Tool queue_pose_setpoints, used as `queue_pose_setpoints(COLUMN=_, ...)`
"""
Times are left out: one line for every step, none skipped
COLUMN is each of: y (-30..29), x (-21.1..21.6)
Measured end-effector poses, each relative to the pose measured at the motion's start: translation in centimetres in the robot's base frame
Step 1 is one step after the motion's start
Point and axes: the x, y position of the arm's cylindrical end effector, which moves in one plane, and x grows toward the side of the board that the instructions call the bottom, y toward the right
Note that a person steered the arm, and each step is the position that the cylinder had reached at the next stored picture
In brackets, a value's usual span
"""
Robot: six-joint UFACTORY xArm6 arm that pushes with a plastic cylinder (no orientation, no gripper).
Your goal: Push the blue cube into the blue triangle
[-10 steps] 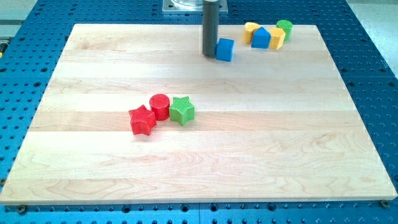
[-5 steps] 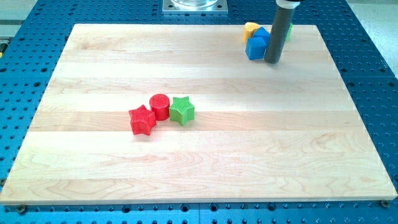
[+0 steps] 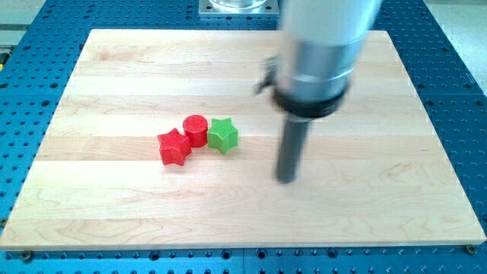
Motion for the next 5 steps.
queue_pose_setpoints(y=-11.5, x=0.8)
queue_pose_setpoints(y=-14.5, x=-0.5)
queue_pose_setpoints(y=-10.8, x=-3.7)
queue_pose_setpoints(y=-9.1, x=-6.8)
queue_pose_setpoints(y=-10.0, x=-8.4)
